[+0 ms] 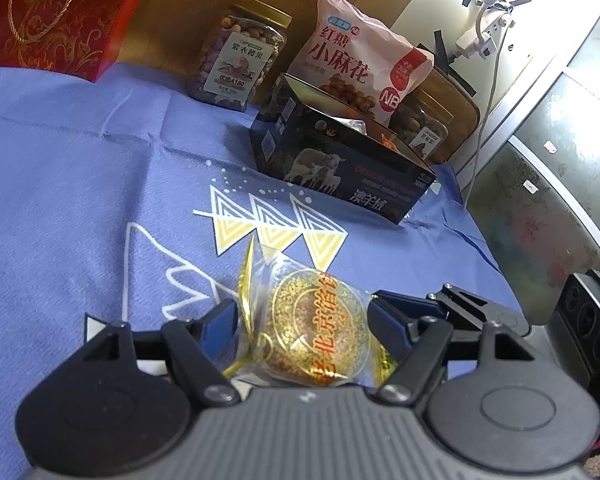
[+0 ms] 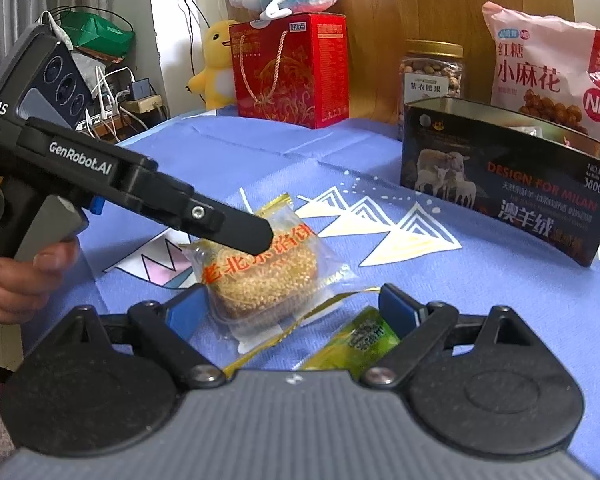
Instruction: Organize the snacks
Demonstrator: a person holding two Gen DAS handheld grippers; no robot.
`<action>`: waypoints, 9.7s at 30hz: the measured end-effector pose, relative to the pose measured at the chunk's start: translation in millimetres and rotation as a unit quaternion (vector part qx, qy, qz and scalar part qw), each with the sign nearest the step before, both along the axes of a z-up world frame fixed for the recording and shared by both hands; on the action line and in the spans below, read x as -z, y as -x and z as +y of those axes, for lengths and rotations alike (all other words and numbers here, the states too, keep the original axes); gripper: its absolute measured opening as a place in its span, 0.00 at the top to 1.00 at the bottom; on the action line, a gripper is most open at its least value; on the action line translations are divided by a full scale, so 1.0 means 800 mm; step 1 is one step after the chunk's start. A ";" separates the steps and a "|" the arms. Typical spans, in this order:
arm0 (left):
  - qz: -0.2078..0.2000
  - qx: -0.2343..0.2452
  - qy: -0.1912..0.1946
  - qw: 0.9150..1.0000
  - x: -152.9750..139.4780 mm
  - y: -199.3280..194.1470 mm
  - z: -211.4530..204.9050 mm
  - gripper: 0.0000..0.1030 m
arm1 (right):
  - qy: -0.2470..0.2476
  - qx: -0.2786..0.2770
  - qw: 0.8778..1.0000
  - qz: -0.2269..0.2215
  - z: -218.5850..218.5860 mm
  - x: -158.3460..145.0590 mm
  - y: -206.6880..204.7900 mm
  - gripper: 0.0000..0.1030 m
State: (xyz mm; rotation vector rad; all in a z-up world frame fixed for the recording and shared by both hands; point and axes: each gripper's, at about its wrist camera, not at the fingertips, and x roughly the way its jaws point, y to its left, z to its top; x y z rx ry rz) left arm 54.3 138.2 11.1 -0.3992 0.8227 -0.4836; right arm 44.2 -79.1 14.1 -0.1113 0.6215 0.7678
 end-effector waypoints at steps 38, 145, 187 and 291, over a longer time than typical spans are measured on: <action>0.008 0.047 -0.018 0.999 0.004 -0.024 -0.036 0.39 | 0.012 0.060 0.998 -0.023 -0.046 0.001 0.018 0.02; 0.035 0.068 0.154 0.985 -0.002 -0.014 -0.041 0.32 | -0.104 0.061 0.993 0.011 -0.088 -0.014 0.027 0.53; -0.014 0.111 0.017 0.994 -0.052 -0.277 -0.178 0.56 | 0.011 0.160 0.977 -0.138 -0.116 -0.038 -0.193 0.38; -0.151 -0.144 -0.351 0.913 -0.049 0.038 -0.126 0.00 | -0.137 0.305 0.940 -0.064 -0.109 -0.036 0.057 0.08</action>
